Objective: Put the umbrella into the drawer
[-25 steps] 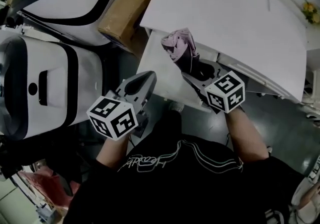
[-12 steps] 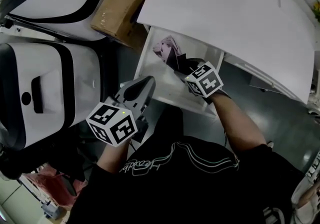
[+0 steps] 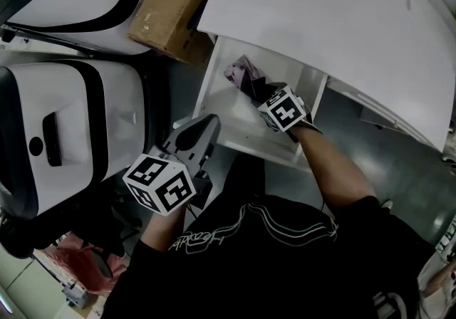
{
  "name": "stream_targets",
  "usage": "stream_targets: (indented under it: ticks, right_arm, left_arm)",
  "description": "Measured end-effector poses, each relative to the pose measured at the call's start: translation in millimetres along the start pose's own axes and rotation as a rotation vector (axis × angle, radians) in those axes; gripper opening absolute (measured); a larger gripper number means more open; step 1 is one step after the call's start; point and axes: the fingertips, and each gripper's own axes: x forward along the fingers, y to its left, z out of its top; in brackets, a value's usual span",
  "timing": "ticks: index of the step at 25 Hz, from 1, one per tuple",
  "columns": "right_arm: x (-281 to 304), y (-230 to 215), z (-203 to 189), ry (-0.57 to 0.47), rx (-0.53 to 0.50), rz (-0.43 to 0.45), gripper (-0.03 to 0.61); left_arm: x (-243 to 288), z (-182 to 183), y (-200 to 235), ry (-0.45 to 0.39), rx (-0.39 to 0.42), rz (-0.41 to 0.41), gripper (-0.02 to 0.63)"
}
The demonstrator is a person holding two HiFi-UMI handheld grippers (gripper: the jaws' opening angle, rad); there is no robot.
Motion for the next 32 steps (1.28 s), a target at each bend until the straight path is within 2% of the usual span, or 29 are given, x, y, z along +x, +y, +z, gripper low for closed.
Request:
stream_targets:
  ticks: [4,8,13,17,21,28,32]
  right_arm:
    - [8,-1,-5,0.027,-0.065,-0.011,0.219]
    - [15,2,-10,0.074,-0.085,-0.022,0.225]
    - [9,7,-9,0.066,-0.021,-0.015,0.246]
    - [-19,3,-10,0.037,0.0,-0.031,0.259]
    - [-69,11,0,-0.075,0.045,-0.047,0.259]
    - [-191,51,19,-0.382,0.132,-0.065,0.258]
    - [-272,96,24,-0.591,0.147,-0.034,0.258]
  left_arm:
    - [-2,-1,5,-0.002,-0.01,0.007,0.02]
    - [-8,-2,9,-0.008,-0.019,0.015,0.02]
    - [-12,-1,5,-0.019,-0.015,0.008,0.02]
    - [-19,-3,-10,-0.03,-0.002,-0.01,0.02]
    - [-31,-10,-28,-0.038,0.01,-0.04,0.02]
    - [-61,-24,-76,-0.047,0.056,-0.097,0.02]
    - [-86,-33,-113,-0.064,0.107,-0.13,0.02]
